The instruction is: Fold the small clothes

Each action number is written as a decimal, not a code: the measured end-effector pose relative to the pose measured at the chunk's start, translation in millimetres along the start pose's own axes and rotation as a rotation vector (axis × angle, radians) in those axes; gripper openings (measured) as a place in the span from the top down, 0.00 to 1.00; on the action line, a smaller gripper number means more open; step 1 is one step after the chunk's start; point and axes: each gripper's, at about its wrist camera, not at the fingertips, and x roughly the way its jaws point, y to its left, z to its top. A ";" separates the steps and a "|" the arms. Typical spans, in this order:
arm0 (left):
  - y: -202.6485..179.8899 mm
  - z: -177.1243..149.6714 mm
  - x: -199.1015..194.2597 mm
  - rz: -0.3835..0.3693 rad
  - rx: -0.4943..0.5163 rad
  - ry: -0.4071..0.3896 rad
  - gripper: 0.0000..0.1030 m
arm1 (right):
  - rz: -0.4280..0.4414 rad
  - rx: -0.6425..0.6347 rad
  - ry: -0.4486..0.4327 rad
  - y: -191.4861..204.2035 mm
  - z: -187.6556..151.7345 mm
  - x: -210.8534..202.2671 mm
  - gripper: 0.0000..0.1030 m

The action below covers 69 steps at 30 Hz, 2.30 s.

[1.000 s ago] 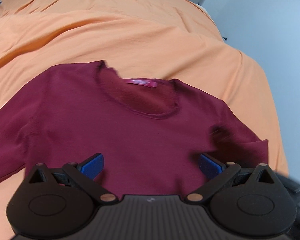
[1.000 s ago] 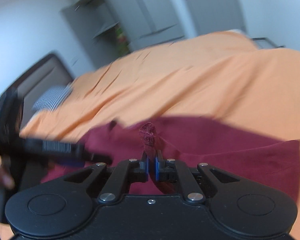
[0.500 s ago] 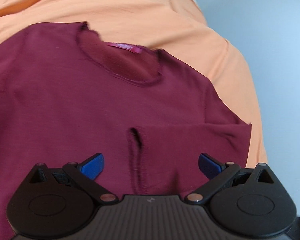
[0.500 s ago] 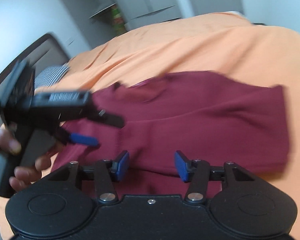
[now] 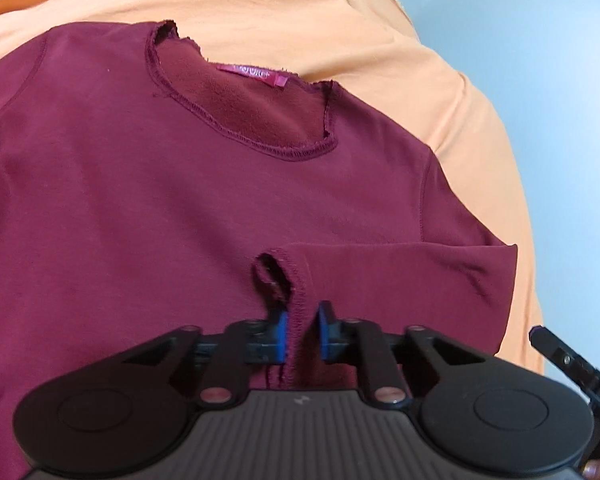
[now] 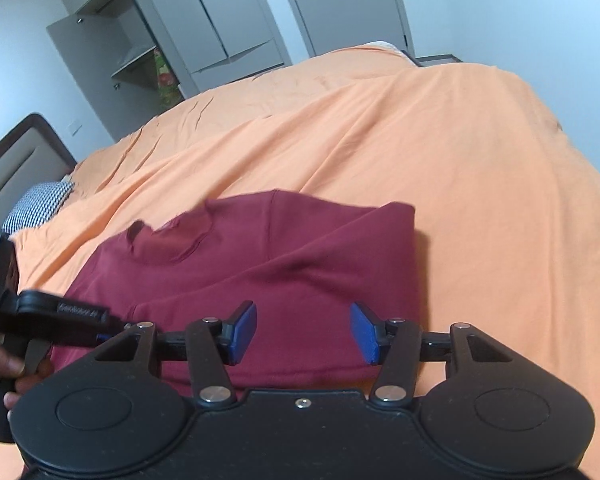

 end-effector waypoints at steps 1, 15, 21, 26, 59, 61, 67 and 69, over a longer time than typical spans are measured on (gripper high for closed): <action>0.1 0.3 -3.1 0.002 0.007 -0.012 0.94 | 0.001 0.005 -0.003 -1.3 3.5 2.4 0.46; 83.0 48.3 -90.5 0.301 -0.092 -0.235 0.97 | 0.052 0.164 0.019 -44.3 36.7 60.0 0.42; 85.2 52.6 -89.8 0.334 -0.076 -0.271 0.97 | 0.095 0.200 0.042 -46.8 59.4 108.3 0.55; 93.6 72.4 -99.5 0.346 -0.092 -0.333 0.97 | 0.120 0.270 0.096 -55.9 66.3 138.3 0.56; 98.4 81.1 -44.2 0.366 -0.031 -0.199 0.94 | 0.247 0.475 0.247 -67.4 22.8 115.6 0.67; 97.5 82.1 -43.2 0.369 -0.027 -0.197 0.94 | 0.256 0.482 0.288 -64.3 16.6 120.9 0.84; 96.0 82.5 -36.9 0.389 -0.002 -0.185 0.92 | 0.093 0.404 0.292 -66.9 23.0 94.8 0.96; 95.3 82.3 -37.4 0.399 0.005 -0.185 0.90 | 0.076 0.357 0.296 -63.2 23.5 96.1 0.88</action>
